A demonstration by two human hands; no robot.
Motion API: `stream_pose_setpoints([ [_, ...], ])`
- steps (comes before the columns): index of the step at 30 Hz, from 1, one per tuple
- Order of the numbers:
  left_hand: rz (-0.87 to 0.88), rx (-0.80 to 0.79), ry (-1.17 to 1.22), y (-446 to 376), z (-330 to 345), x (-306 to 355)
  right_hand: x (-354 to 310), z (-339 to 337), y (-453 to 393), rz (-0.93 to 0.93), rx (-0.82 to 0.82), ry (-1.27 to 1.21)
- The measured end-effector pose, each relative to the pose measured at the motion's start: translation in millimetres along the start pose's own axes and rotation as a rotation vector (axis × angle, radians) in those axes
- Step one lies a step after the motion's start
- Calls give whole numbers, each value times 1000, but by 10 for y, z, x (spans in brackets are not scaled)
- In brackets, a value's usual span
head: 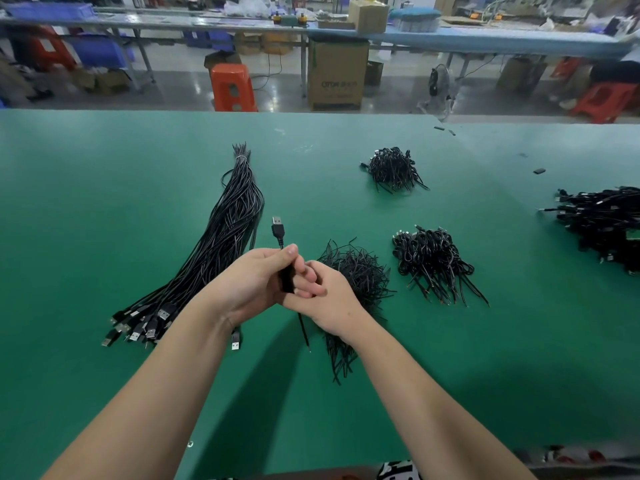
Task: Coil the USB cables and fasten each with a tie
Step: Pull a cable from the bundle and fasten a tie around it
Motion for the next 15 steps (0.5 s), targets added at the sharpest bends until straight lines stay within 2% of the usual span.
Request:
stream_pose_setpoints([
  [4,-37,8,-116,43,30,33,41,32,-1,12,-4,45],
  [8,-22,35,-215,64,61,104,-60,34,20,-52,52,216],
  [15,-22,23,-222,87,78,191,-169,-122,71,-95,130,323],
])
Point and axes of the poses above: each hand's wrist, its own y-axis away from the middle knuckle, its own z-axis out of the palm, x = y × z, the point moved 5 cm from there along -y, towards the middle knuckle, and after that the axes turned 15 degrees about y, right-handed, at the moved point
